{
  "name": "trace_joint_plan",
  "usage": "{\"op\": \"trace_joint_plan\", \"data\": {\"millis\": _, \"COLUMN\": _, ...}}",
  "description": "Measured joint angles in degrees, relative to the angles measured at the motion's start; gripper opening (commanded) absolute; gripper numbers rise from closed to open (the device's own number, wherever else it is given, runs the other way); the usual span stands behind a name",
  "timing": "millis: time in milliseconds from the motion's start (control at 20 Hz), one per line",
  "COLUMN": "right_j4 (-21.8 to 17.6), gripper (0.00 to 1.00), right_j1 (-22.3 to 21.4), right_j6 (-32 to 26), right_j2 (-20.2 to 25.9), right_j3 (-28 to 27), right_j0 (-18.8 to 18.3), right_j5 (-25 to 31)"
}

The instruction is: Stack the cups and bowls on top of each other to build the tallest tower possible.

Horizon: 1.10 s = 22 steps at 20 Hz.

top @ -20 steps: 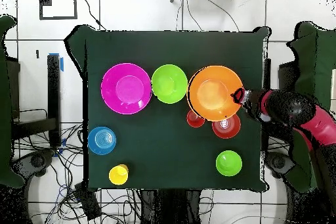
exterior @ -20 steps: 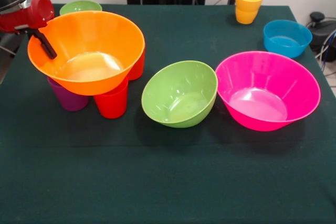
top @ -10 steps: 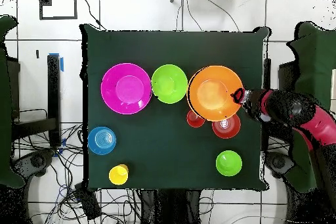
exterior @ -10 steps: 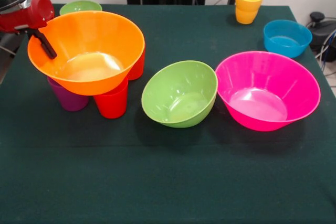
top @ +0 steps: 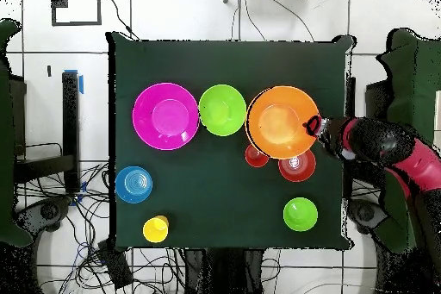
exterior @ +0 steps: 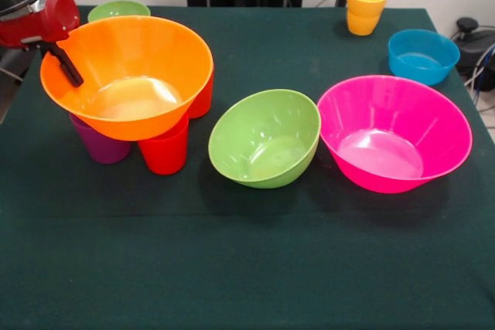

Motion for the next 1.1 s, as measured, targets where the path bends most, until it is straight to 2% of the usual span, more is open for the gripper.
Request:
{"op": "trace_joint_plan", "data": {"millis": 1000, "right_j4": 0.0, "gripper": 0.00, "right_j1": -0.2, "right_j6": 0.0, "right_j2": 0.0, "right_j3": 0.0, "right_j0": 0.0, "right_j5": 0.0}}
{"op": "trace_joint_plan", "data": {"millis": 1050, "right_j4": 0.0, "gripper": 1.00, "right_j1": -0.2, "right_j6": 0.0, "right_j2": 0.0, "right_j3": 0.0, "right_j0": 0.0, "right_j5": 0.0}}
{"op": "trace_joint_plan", "data": {"millis": 1100, "right_j4": -0.1, "gripper": 1.00, "right_j1": -0.2, "right_j6": 0.0, "right_j2": 0.0, "right_j3": 0.0, "right_j0": 0.0, "right_j5": 0.0}}
